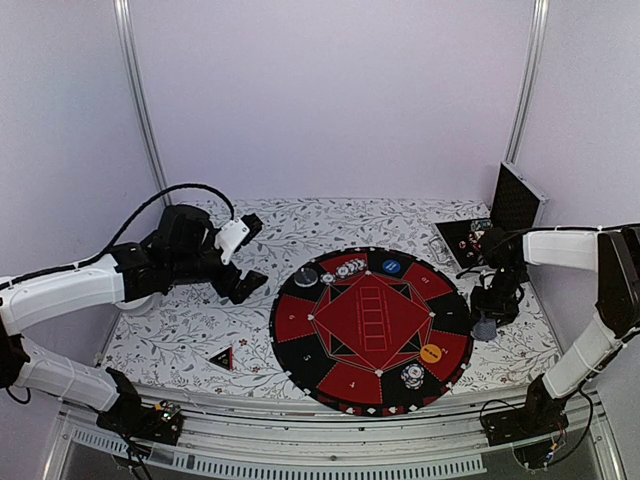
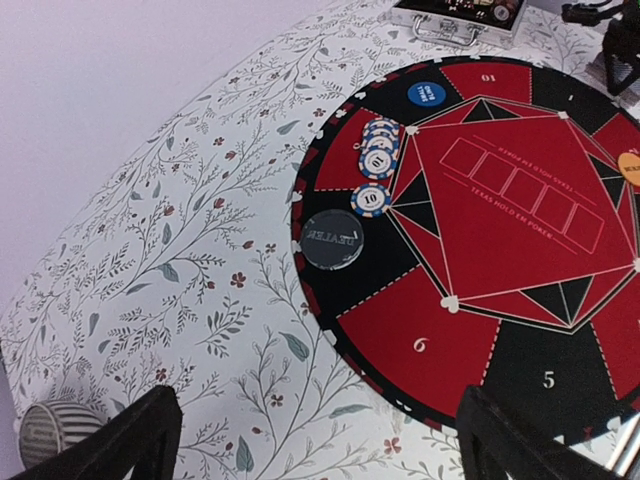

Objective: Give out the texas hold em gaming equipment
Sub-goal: Pick up the poker card from the center of the board, then pass from the right arm to the left

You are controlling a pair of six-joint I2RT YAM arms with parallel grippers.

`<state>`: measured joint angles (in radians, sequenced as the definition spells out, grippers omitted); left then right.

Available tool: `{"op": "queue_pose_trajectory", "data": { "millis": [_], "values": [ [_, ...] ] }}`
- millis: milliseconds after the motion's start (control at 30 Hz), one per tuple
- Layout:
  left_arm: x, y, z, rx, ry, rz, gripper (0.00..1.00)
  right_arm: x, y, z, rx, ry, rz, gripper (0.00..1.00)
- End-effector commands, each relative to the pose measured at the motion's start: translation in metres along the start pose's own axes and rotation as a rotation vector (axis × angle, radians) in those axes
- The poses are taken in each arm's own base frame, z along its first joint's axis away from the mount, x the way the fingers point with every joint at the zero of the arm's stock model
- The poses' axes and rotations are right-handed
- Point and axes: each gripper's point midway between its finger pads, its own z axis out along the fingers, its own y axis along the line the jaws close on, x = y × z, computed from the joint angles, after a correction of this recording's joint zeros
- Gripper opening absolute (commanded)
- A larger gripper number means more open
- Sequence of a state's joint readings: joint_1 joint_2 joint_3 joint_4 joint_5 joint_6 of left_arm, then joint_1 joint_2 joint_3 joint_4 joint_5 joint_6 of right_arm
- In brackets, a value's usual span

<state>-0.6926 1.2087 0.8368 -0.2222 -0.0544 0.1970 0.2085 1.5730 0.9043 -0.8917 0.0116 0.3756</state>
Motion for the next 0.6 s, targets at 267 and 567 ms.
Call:
{"op": "queue_pose_trajectory", "data": {
  "millis": [267,567],
  "values": [
    [-0.039,0.005,-0.016,0.099,-0.133,-0.211,0.94,-0.016,0.131,-0.077,-0.165,-0.169,-0.482,0.36],
    [-0.042,-0.031,-0.007,0.447,-0.058,-0.595,0.82,0.046,0.310,-0.156,-0.418,-0.452,-1.011,0.34]
  ]
}}
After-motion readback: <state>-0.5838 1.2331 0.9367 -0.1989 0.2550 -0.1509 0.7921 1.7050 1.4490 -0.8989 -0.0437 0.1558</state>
